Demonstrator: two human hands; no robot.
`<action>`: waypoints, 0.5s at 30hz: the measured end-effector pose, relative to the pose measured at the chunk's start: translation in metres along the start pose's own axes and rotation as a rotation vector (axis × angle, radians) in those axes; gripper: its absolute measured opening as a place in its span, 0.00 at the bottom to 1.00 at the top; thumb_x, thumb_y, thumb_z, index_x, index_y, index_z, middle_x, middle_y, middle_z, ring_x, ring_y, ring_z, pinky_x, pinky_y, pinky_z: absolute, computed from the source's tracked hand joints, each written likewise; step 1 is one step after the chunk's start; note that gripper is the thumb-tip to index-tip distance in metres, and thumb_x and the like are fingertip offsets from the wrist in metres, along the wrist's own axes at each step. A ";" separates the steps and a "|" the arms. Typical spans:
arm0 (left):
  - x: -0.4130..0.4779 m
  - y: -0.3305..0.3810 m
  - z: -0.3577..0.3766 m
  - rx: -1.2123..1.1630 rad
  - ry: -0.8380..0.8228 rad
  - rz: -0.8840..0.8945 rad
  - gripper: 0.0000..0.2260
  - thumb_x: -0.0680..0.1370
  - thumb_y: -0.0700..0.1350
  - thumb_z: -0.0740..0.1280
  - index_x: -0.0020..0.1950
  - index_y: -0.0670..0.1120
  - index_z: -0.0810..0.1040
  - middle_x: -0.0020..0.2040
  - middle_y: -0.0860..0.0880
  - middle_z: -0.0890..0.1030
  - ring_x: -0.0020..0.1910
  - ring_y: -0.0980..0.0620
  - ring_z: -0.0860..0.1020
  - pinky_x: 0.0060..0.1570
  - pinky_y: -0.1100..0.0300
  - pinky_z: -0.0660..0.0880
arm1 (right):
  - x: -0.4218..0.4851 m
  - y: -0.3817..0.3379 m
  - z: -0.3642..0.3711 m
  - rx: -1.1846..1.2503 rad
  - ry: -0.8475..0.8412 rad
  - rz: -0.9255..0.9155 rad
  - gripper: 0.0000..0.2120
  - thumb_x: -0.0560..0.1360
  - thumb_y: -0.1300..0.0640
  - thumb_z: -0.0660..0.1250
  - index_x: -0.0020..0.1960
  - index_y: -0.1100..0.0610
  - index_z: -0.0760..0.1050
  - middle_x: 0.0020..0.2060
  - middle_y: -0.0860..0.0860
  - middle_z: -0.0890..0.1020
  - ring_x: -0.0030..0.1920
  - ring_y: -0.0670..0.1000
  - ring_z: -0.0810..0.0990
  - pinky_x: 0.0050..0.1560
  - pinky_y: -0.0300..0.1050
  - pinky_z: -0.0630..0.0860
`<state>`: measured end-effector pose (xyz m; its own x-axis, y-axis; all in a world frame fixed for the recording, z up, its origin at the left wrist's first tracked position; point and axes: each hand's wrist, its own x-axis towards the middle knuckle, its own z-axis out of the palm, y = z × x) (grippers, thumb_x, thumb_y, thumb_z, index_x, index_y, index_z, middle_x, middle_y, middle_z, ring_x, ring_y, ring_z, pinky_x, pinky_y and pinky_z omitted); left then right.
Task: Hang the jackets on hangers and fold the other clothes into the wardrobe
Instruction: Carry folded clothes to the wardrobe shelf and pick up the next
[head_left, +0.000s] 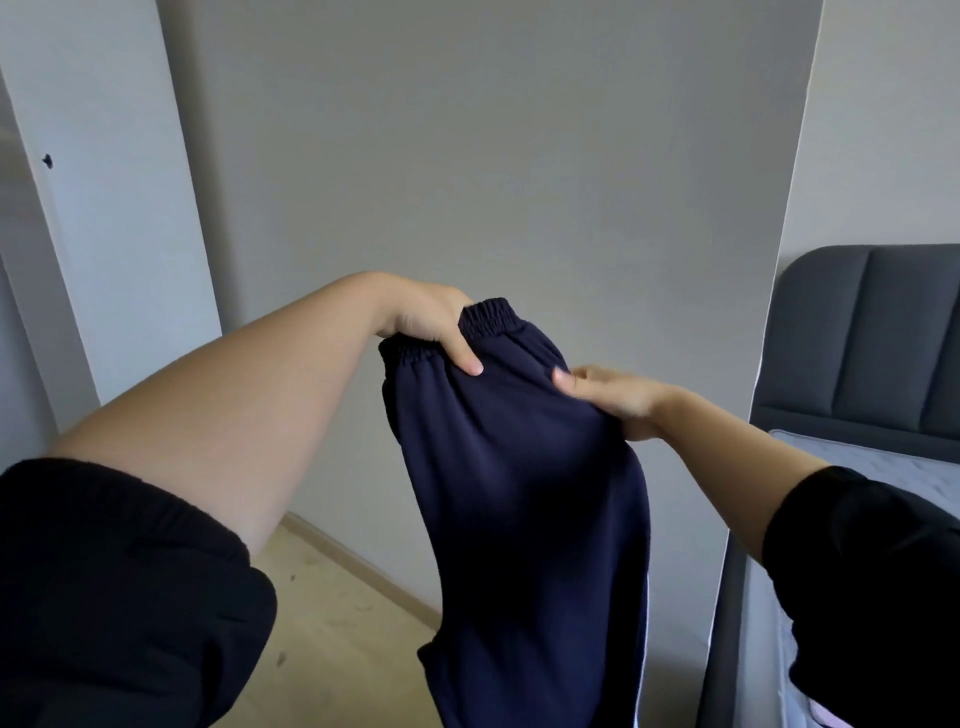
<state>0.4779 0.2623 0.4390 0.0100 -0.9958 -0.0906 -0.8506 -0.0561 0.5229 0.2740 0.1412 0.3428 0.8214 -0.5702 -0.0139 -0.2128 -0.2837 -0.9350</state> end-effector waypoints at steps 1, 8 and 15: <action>-0.001 0.000 0.001 -0.026 -0.041 -0.005 0.12 0.71 0.35 0.73 0.52 0.45 0.79 0.54 0.43 0.83 0.53 0.43 0.82 0.52 0.48 0.79 | -0.002 0.002 -0.002 -0.065 -0.115 0.052 0.34 0.62 0.37 0.76 0.60 0.57 0.75 0.56 0.51 0.83 0.57 0.51 0.81 0.56 0.43 0.76; 0.011 0.006 0.021 -0.126 -0.052 0.040 0.20 0.62 0.42 0.74 0.53 0.45 0.79 0.54 0.44 0.83 0.52 0.46 0.82 0.52 0.51 0.79 | 0.007 0.053 -0.014 -0.406 -0.008 0.194 0.21 0.67 0.63 0.76 0.58 0.57 0.77 0.58 0.52 0.81 0.61 0.55 0.77 0.67 0.54 0.70; 0.028 0.026 0.026 0.186 0.189 0.051 0.12 0.71 0.42 0.76 0.50 0.49 0.77 0.52 0.49 0.81 0.54 0.45 0.79 0.45 0.58 0.75 | -0.002 0.093 0.000 -0.179 0.430 0.185 0.10 0.72 0.62 0.73 0.52 0.64 0.80 0.46 0.55 0.81 0.48 0.55 0.80 0.49 0.44 0.77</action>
<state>0.4427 0.2353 0.4277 0.0477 -0.9938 0.1006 -0.9343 -0.0088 0.3564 0.2528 0.1164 0.2559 0.4768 -0.8790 0.0085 -0.4532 -0.2541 -0.8544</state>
